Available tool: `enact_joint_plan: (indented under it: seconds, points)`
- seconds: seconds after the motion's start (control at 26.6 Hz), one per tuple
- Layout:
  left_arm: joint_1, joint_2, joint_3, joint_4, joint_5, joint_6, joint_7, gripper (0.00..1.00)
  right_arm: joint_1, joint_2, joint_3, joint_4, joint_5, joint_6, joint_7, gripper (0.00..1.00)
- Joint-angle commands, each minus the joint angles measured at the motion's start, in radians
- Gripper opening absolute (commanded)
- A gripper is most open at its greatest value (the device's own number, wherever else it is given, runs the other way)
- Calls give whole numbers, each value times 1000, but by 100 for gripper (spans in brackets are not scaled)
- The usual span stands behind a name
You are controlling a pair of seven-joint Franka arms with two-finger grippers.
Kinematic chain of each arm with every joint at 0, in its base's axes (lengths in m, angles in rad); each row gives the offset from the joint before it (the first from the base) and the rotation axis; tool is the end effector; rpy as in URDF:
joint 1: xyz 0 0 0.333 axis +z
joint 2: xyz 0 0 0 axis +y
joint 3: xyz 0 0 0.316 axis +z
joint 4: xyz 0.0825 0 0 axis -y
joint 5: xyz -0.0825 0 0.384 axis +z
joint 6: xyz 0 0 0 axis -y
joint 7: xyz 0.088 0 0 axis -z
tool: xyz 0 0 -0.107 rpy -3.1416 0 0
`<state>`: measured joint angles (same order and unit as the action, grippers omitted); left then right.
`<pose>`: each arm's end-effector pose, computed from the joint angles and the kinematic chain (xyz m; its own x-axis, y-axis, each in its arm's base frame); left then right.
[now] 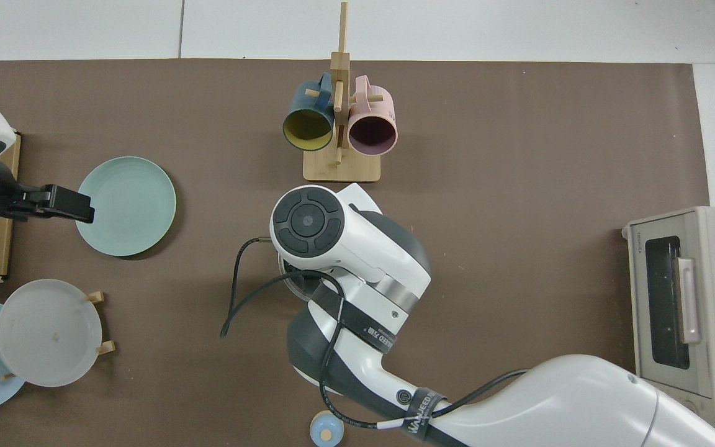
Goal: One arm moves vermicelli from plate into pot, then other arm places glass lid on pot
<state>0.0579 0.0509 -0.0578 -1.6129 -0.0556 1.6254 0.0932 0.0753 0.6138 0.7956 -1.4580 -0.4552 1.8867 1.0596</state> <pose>0.5723 -0.0048 0.5808 0.9954 -0.0898 -0.0328 -0.0877 -0.9942 0.0616 0.5425 0.4323 0.4035 0.9902 -0.1391 0.0077 -0.1391 -0.9903 0.0017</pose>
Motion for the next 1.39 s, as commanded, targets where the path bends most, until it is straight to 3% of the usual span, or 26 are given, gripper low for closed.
enact_joint_plan:
  seconds: [0.0, 1.32, 1.35]
  points:
    - [-10, -14, 7, -7, 8, 1, -10, 100, -32, -12, 22, -35, -23, 22, 13, 0]
    - [-10, -14, 7, -7, 8, 2, -10, 100, -40, -6, 22, -38, -37, 71, 8, 0]
    - [-10, -14, 7, -7, 6, 2, -10, 100, -40, -6, 20, -38, -37, 69, 13, 4]
